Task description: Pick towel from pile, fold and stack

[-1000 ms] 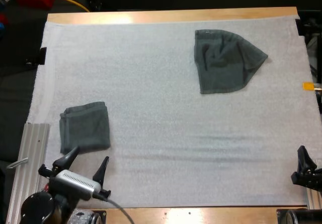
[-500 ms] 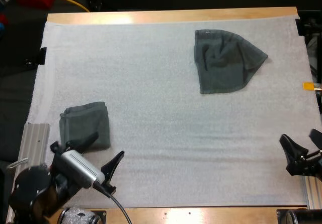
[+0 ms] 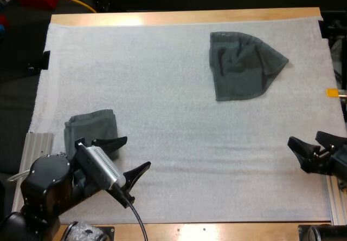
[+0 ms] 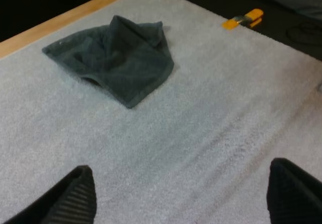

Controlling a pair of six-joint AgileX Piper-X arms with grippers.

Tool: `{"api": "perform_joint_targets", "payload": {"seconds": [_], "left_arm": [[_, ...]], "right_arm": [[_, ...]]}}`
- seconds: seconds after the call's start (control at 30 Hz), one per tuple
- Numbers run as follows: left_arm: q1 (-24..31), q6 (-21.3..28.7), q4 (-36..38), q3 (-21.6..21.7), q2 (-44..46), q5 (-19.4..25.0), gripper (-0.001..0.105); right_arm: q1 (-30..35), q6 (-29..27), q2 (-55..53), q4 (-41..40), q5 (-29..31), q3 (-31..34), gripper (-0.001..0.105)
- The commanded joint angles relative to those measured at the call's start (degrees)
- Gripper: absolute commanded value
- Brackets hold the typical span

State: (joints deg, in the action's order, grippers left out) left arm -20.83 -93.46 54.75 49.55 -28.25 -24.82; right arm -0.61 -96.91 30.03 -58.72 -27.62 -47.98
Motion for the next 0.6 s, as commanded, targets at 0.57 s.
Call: {"api": "perform_joint_targets", "payload": {"seconds": [0.57], "left_arm": [[-0.2,-0.5,-2.4,0.3,-0.1,3.6,0.067]], "right_arm": [[0.3,8.3,22.9,19.3,0.6,-0.5,0.074]]}}
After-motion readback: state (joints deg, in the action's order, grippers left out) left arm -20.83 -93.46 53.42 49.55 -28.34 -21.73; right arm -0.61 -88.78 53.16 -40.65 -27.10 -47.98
